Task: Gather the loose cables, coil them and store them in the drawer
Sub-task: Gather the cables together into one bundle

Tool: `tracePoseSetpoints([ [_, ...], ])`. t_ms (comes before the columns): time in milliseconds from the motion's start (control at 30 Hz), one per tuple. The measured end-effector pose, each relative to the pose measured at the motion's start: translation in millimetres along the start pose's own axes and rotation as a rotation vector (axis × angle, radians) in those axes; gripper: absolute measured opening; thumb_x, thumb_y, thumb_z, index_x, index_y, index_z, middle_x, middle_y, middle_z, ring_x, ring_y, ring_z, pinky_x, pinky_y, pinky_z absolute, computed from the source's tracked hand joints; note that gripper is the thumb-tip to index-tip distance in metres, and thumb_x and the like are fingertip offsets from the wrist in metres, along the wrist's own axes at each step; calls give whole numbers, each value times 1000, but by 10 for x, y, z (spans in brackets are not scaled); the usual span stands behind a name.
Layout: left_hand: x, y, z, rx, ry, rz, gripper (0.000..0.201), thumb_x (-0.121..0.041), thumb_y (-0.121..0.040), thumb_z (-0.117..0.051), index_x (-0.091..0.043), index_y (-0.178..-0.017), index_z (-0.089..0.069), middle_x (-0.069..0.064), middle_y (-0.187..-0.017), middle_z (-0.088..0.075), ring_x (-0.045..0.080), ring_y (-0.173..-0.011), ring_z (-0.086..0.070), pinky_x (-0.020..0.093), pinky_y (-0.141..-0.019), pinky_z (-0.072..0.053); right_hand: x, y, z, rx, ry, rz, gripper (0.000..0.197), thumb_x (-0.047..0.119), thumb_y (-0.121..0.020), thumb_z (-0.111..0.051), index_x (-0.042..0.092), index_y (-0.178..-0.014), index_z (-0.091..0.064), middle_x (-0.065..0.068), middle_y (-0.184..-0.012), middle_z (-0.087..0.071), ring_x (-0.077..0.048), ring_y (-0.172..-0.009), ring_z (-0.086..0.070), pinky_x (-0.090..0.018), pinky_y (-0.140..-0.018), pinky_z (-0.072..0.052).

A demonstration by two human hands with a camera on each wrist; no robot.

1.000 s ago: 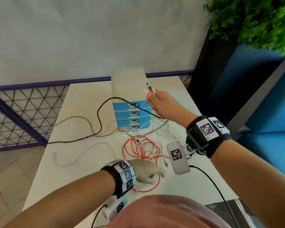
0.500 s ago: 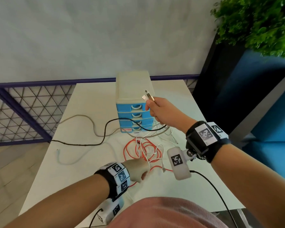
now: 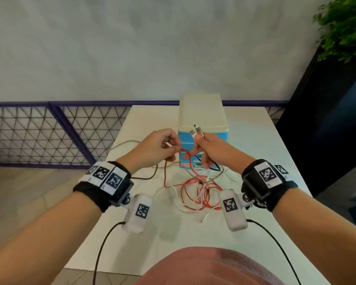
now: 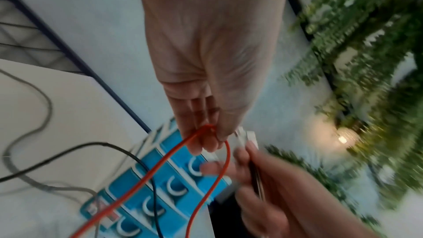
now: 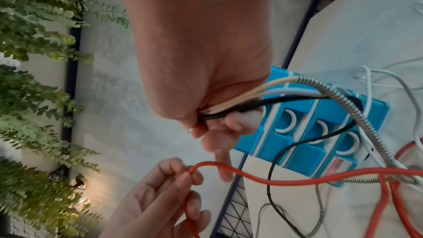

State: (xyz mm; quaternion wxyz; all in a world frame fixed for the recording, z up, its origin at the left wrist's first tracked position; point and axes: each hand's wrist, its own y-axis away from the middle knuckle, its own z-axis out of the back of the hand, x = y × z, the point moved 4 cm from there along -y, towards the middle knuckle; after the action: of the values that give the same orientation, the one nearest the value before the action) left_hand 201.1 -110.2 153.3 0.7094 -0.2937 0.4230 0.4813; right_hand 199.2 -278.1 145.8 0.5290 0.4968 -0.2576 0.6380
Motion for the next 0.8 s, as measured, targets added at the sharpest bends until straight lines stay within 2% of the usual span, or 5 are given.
tracePoseSetpoints([
  [333, 477, 45, 704, -372, -103, 128, 9, -7, -92, -56, -12, -98, -62, 5, -95, -64, 10, -58, -57, 27, -61, -60, -87, -1, -25, 99, 99, -36, 35, 33, -105, -30, 12, -82, -46, 2, -72, -59, -7, -39, -32, -16, -39, -30],
  [500, 781, 65, 647, 18, -484, 297, 11, -21, -90, -58, -27, -99, -60, -5, -100, -68, 18, -77, -65, 34, -74, -54, -77, 5, 86, -5, 263, 10, 43, 35, -105, -29, 11, -75, -49, 7, -58, -50, -9, -48, -37, -15, -44, -35],
  [600, 717, 32, 331, 221, -724, 207, 33, -36, -90, -57, -32, -122, -53, -9, -133, -53, 14, -120, -50, 37, -105, -36, -26, -16, 0, 29, 319, 42, 41, 35, -104, -30, 13, -74, -47, 0, -67, -48, -14, -59, -39, -26, -60, -39],
  [667, 522, -9, 100, 253, -686, 108, 43, -50, -89, -55, -31, -127, -49, -12, -137, -49, 10, -127, -43, 47, -114, -22, 15, -21, -78, 54, 376, 39, 37, 32, -105, -30, 11, -80, -48, -5, -73, -50, -17, -63, -41, -31, -63, -38],
  [800, 129, -46, -227, 295, -375, 71, 34, -42, -98, -41, -15, -86, -58, 0, -70, -55, 10, -58, -50, 25, -58, -45, 66, -36, -135, -6, 329, 65, 34, 27, -105, -32, 10, -82, -49, -6, -72, -53, -18, -61, -46, -35, -67, -42],
])
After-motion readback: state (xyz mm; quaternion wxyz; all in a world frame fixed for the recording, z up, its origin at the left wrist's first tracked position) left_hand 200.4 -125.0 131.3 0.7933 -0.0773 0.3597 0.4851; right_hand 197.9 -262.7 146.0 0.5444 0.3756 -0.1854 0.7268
